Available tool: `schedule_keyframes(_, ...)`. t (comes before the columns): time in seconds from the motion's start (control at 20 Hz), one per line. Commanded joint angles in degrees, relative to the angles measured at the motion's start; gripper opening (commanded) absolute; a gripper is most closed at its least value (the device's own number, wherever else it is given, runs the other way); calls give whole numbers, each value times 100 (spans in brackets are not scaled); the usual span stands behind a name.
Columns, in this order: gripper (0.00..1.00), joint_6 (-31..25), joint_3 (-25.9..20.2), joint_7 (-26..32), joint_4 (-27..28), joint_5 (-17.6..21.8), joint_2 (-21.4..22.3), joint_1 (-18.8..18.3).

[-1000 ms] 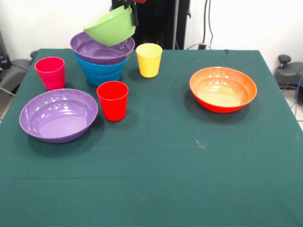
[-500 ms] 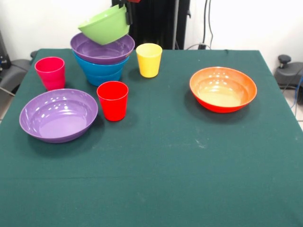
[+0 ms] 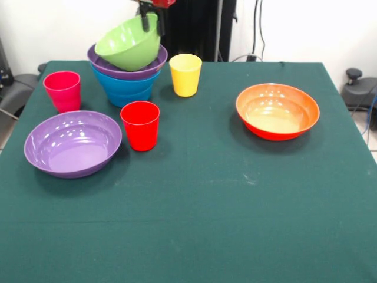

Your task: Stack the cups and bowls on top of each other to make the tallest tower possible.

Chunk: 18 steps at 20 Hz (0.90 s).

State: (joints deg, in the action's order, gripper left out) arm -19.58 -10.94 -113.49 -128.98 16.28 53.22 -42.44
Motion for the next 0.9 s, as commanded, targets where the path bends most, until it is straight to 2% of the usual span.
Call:
schedule_keyframes(0.05,100,298,-220,-160,470,262,-289,79)
schedule_keyframes(0.35,100,357,-163,-221,541,283,-242,143)
schedule_keyframes(0.5,100,119,-194,-245,682,132,-421,158)
schedule_keyframes(0.7,100,230,-118,-289,909,225,-588,329)
schedule_keyframes(0.9,100,-190,-251,-140,1181,105,-825,360)
